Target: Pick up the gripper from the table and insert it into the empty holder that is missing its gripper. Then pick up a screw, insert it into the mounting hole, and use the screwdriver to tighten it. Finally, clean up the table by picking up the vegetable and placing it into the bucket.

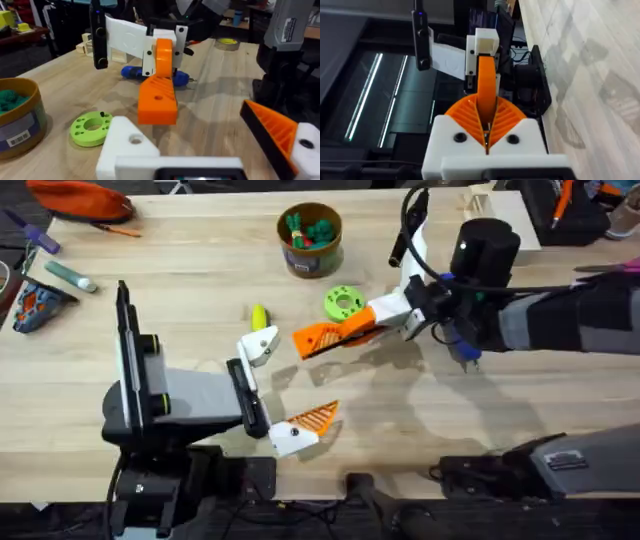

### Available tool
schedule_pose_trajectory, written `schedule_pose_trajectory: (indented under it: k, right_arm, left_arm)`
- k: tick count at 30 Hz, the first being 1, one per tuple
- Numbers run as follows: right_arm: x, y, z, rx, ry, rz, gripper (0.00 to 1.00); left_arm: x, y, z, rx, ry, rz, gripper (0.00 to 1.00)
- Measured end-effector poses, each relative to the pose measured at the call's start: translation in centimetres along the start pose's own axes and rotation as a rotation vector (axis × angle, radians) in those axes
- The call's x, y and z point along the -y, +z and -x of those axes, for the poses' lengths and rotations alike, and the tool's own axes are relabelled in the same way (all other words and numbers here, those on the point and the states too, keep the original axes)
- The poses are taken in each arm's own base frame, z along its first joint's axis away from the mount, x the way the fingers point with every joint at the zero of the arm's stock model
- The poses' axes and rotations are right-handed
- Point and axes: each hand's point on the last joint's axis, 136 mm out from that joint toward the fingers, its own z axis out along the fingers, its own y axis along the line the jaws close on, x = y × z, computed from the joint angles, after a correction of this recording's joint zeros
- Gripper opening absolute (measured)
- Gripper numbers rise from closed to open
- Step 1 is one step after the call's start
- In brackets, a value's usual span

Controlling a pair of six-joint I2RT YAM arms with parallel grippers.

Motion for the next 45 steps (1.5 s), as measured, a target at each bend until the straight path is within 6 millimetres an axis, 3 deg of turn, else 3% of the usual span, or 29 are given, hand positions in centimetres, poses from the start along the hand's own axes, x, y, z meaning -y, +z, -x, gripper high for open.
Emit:
schedule_pose_trajectory:
  k: [45]
  right_arm:
    - [-0.7,1.3,-0.6,-0.045,-0.037,0.008,0.009]
  left_arm:
    - [0.0,0.0,0.0,0.000,0.000,0.000,0.985]
